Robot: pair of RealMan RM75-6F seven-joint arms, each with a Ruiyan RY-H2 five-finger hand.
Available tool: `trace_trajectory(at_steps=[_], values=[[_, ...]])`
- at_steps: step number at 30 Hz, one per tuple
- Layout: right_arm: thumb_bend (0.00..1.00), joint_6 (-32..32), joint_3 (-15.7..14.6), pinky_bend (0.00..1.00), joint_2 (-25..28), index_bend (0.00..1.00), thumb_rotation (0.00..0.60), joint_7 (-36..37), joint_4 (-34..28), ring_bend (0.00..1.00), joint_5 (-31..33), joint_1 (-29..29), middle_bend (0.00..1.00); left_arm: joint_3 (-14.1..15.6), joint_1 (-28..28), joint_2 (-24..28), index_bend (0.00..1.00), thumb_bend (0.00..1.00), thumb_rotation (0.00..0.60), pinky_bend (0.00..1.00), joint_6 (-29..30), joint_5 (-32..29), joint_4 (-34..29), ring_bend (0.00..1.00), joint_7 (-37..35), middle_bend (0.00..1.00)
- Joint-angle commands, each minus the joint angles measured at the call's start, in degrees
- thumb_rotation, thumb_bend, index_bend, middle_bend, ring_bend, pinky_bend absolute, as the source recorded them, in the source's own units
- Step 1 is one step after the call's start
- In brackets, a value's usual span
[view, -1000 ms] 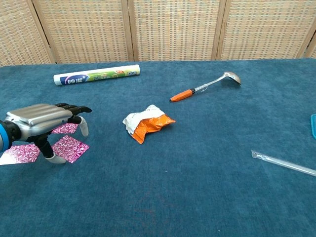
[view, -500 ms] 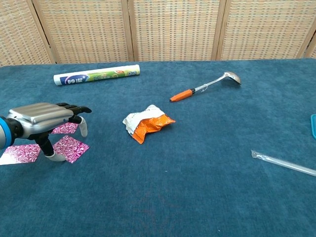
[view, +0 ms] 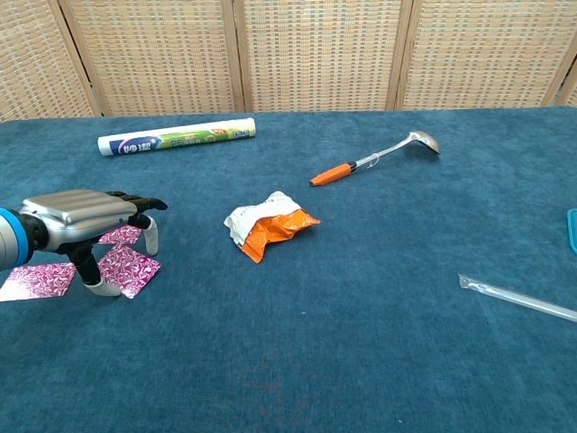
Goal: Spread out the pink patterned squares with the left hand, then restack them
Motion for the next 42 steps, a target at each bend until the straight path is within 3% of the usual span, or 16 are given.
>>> trace_trajectory(at_steps=[1,27,42], values=[[0.01,0.04,0.02,0.0,-0.05,0.3,0.6,0.08,0.1,0.0,0.03,-0.04,0.26,0.14,-0.3,0.12,0.35,0.22,0.6,0.0,-0.05,-0.44,-0.14,0.0,0.27,0.0],[0.01,-0.12,0.16,0.0,-0.25,0.3,0.6,0.29,0.37,0.0,0.16,-0.12,0.26,1.7,-1.55,0.23,0.35,0.21,0.6,0.0,1.06,-2.48,-0.57,0.0,1.33,0.0],[0.01,0.13,0.25,0.0,-0.21,0.3,0.6,0.51,0.41,0.0,0.35,-0.4,0.26,2.15,-1.83,-0.2,0.41,0.22,0.6,0.0,1.75,-3.19,-0.31,0.0,1.62,0.0]])
